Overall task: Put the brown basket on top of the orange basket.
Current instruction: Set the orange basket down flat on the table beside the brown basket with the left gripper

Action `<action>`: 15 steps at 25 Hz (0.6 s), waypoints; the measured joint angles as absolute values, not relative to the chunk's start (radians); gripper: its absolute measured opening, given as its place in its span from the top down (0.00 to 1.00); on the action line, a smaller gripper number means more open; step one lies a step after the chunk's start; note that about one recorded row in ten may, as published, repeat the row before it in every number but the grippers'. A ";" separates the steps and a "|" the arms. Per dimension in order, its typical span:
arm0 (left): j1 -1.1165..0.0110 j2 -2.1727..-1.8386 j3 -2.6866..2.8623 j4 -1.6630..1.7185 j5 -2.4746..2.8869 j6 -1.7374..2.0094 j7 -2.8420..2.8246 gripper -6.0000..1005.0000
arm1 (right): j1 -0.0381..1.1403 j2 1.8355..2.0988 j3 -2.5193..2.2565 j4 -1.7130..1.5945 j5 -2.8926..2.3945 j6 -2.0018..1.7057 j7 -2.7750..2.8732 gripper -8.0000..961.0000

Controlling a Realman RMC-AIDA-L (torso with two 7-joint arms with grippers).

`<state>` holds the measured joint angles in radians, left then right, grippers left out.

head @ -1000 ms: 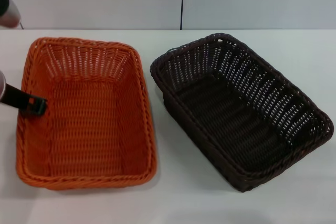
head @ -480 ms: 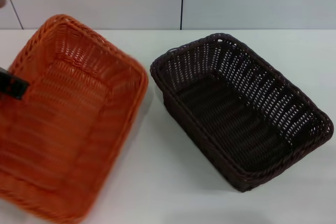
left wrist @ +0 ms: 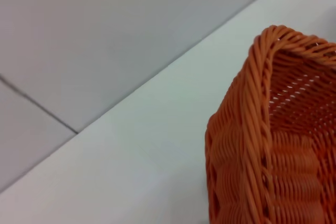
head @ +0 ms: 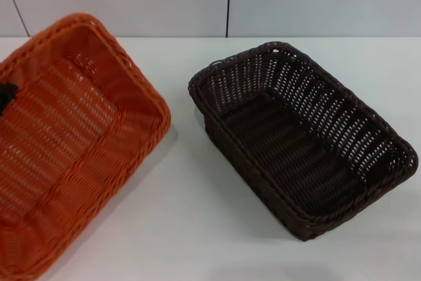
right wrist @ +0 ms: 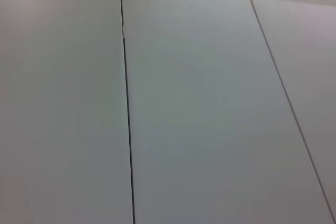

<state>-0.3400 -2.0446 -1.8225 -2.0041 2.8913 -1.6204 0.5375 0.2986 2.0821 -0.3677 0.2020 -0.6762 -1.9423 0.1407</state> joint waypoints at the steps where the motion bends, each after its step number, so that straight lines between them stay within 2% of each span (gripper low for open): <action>1: -0.349 -2.041 -1.814 -2.010 2.893 -1.635 0.579 0.84 | 0.296 2.082 -0.368 0.202 -0.676 -1.943 0.141 0.21; 15: -0.350 -2.051 -1.750 -1.986 2.893 -1.540 0.858 0.84 | 0.266 2.085 -0.365 0.209 -0.673 -1.936 0.141 0.21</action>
<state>-0.3501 -2.0508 -1.7500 -1.9859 2.8929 -1.5399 0.8584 0.2662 2.0847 -0.3650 0.2087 -0.6732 -1.9359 0.1408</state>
